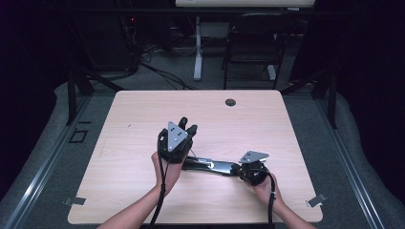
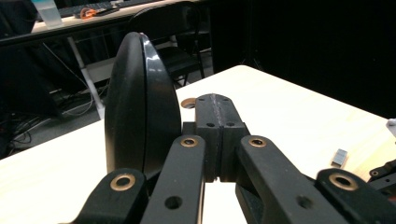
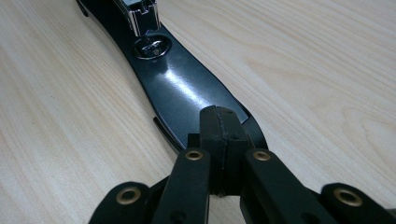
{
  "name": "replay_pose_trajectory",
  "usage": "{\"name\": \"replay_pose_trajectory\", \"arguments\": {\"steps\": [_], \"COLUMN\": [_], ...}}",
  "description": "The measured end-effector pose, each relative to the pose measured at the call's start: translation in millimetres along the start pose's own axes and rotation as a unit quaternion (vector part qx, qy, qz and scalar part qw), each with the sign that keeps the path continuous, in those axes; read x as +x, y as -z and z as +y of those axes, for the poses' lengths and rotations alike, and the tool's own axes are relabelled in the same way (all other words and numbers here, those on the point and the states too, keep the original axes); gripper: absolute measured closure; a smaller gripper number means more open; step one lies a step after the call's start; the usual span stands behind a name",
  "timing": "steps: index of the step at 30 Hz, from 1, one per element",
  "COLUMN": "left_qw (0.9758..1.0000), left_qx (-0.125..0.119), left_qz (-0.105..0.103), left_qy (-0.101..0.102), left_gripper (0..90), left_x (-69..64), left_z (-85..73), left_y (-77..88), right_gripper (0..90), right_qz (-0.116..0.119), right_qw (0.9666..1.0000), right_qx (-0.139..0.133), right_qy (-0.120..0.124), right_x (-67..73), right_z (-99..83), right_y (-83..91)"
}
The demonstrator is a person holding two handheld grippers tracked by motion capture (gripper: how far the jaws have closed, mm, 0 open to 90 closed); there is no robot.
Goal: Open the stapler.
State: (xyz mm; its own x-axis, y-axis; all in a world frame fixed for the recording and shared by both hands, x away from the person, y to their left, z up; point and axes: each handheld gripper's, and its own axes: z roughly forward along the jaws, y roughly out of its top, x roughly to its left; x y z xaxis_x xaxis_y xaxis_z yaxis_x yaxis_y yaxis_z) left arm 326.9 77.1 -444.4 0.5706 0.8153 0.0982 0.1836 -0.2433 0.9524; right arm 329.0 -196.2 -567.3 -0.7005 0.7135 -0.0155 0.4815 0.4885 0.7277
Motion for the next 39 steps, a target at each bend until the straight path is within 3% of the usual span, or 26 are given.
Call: {"name": "replay_pose_trajectory", "arguments": {"steps": [16,18,21,26,31,39], "left_qw": [0.9997,0.9995,0.9982,0.9970,0.9955,0.9947], "left_qx": [0.002,-0.001,0.004,0.014,0.028,0.039], "left_qz": [0.021,0.029,0.041,0.054,0.057,0.058], "left_qy": [0.007,0.014,0.043,0.054,0.070,0.075], "left_gripper": [90.0,90.0,90.0,90.0,90.0,90.0], "left_x": [26.9,31.1,47.6,65.7,75.4,80.5], "left_z": [-3.7,-4.9,-8.9,-20.3,-29.1,-33.9], "left_y": [13.9,15.0,18.5,25.5,24.7,24.8], "right_gripper": [90.0,90.0,90.0,90.0,90.0,90.0], "right_qz": [0.000,0.000,0.000,0.001,0.000,0.000], "right_qw": [1.0000,1.0000,1.0000,1.0000,1.0000,1.0000], "right_qx": [0.002,0.005,0.007,0.009,0.010,0.010], "right_qy": [0.003,0.002,0.003,0.000,0.000,0.000], "right_x": [-0.1,-0.1,0.2,0.2,0.8,0.7], "right_z": [0.8,1.1,1.5,2.1,2.3,2.3], "right_y": [-0.1,0.0,0.1,0.2,0.1,0.1]}}
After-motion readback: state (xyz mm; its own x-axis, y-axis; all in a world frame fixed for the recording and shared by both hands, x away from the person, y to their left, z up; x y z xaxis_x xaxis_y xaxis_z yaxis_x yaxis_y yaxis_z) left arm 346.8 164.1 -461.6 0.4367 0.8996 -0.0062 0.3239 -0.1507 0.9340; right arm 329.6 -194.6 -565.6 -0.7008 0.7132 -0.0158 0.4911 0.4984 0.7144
